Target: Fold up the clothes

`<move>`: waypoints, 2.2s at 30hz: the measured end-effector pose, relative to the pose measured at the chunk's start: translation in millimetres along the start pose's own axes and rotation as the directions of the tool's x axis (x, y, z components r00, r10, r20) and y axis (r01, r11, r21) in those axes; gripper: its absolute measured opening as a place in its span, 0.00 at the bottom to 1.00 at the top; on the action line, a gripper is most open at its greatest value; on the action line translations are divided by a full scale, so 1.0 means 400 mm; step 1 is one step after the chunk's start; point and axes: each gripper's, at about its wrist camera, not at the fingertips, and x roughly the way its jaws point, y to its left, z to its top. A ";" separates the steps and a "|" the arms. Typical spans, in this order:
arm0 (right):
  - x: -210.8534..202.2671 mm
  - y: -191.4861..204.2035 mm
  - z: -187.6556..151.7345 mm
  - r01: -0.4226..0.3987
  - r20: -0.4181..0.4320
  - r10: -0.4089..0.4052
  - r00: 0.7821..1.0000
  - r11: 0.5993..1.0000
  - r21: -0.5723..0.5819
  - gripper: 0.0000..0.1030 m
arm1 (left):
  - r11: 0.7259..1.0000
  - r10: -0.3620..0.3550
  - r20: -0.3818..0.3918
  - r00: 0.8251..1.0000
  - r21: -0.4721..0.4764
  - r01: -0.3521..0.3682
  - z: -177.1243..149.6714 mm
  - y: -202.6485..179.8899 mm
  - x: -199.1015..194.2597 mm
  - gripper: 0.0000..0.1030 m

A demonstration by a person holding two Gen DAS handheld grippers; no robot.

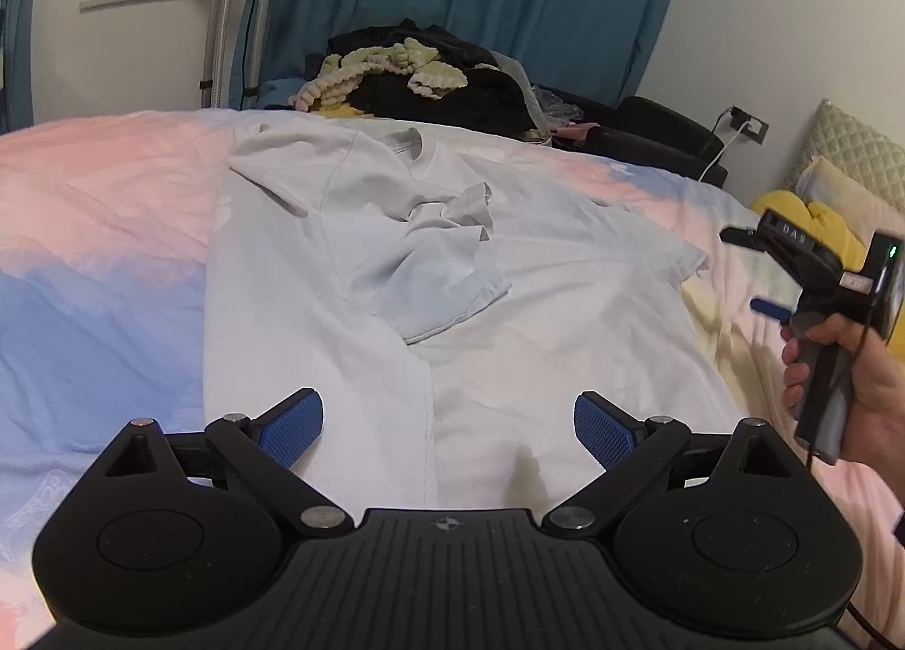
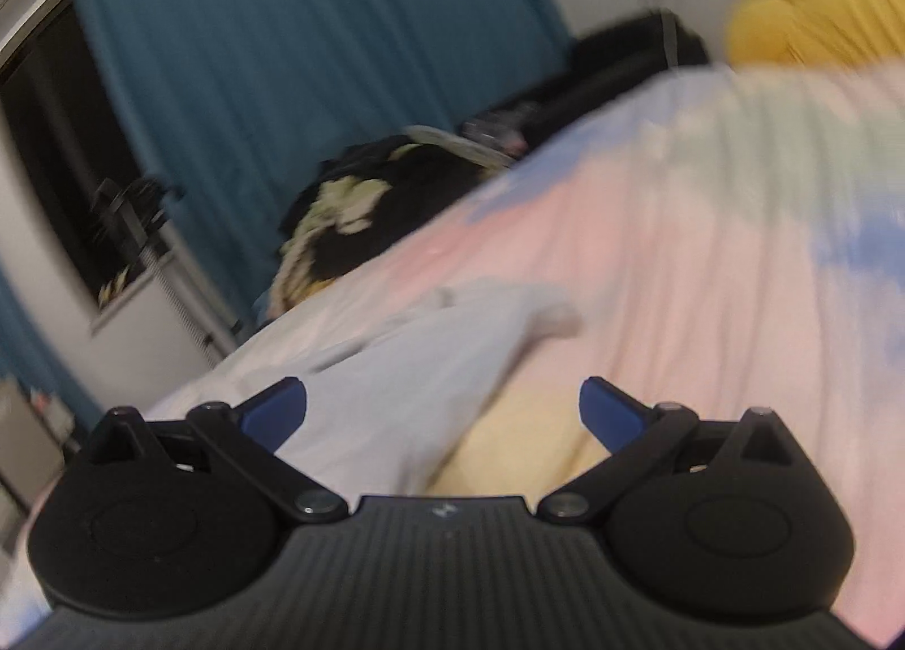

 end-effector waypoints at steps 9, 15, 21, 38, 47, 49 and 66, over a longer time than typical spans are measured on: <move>0.187 -0.094 0.060 -0.088 -0.046 0.098 0.994 0.980 0.179 0.83 | 0.994 -0.049 -0.035 0.998 -0.098 0.045 0.017 0.050 0.075 0.94; 0.268 -0.036 0.093 -0.033 -0.076 0.043 0.996 0.991 0.131 0.64 | 0.985 -0.095 -0.034 0.995 -0.149 0.089 0.021 0.081 0.083 0.94; 0.253 0.083 0.116 0.038 -0.076 -0.037 0.996 0.999 0.008 0.06 | 0.974 -0.121 0.001 0.993 -0.191 0.119 0.036 0.107 0.053 0.94; 0.255 0.661 -0.282 -0.329 -0.386 0.160 0.908 0.843 -0.426 0.18 | 0.969 -0.005 0.114 0.993 -0.247 0.033 0.057 0.216 -0.014 0.94; 0.078 0.651 -0.208 -0.383 -0.341 0.238 0.909 0.801 -0.461 0.51 | 0.980 -0.012 0.083 0.996 -0.199 0.028 0.063 0.191 0.039 0.94; -0.005 0.626 -0.172 -0.378 -0.305 0.256 0.918 0.798 -0.469 0.55 | 0.984 -0.016 0.081 0.997 -0.178 0.030 0.061 0.178 0.039 0.94; -0.415 0.368 -0.272 -0.196 -0.078 0.180 0.981 0.886 -0.420 0.59 | 0.996 -0.088 0.119 0.989 0.013 0.087 0.071 0.065 -0.009 0.94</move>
